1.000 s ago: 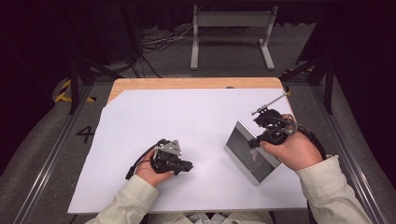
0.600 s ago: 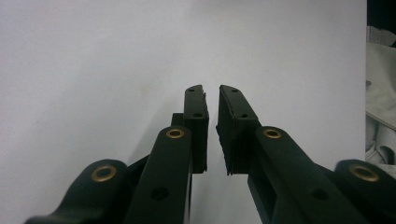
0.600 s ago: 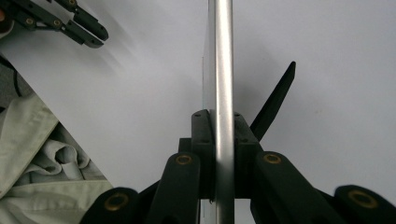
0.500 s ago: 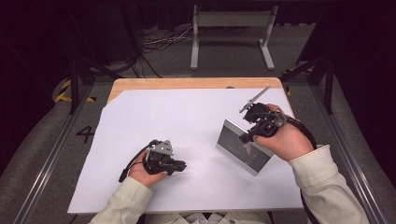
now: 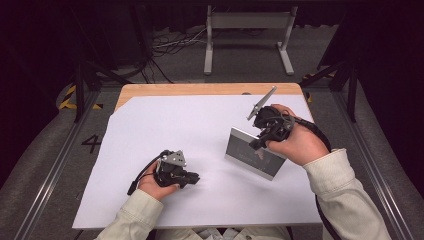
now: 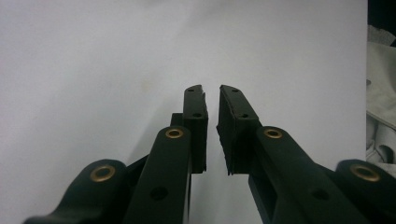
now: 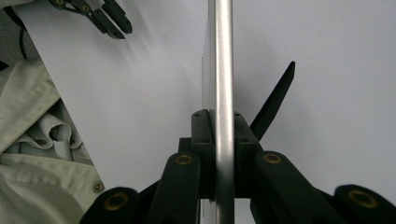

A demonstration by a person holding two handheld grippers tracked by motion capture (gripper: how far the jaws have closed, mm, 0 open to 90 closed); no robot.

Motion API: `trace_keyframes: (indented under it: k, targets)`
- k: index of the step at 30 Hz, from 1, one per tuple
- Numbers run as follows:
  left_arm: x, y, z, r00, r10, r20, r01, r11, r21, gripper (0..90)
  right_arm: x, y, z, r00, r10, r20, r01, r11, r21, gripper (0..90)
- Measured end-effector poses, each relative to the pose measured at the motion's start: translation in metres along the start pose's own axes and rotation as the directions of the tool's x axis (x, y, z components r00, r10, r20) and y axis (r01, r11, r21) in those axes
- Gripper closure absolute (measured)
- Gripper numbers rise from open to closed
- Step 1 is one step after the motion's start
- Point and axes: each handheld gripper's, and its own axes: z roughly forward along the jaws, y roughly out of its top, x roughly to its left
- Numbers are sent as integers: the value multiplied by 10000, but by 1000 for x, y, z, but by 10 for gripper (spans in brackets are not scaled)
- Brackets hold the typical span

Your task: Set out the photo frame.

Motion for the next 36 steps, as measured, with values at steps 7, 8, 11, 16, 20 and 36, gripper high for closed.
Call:
trace_keyframes:
  k: [7, 8, 11, 16, 20, 36]
  targets:
    - [1, 0, 0, 10000, -45, 46, 45, 10000, 12, 813, -2, 9, 5, 9955, -857, -414, 859, 9963, 43, 838]
    - [1, 0, 0, 10000, -42, 49, 42, 10000, 14, 813, -2, 10, 5, 9942, -987, -438, 990, 9951, 53, 837]
    - [1, 0, 0, 10000, -50, 41, 50, 10000, 0, 812, -2, 14, 8, 9893, -1360, -523, 1366, 9906, 81, 838]
    - [1, 0, 0, 10000, -68, 58, 68, 10000, -12, 811, -2, 19, 11, 9829, -1704, -701, 1718, 9850, 137, 838]
    - [1, 0, 0, 9999, -93, 86, 93, 10000, -16, 809, -3, 24, 13, 9747, -2081, -818, 2091, 9779, 36, 837]
    - [2, 0, 0, 9999, -65, 95, 65, 10000, -1, 808, -10, 36, 28, 9269, -3541, -1246, 3576, 9338, 68, 837]
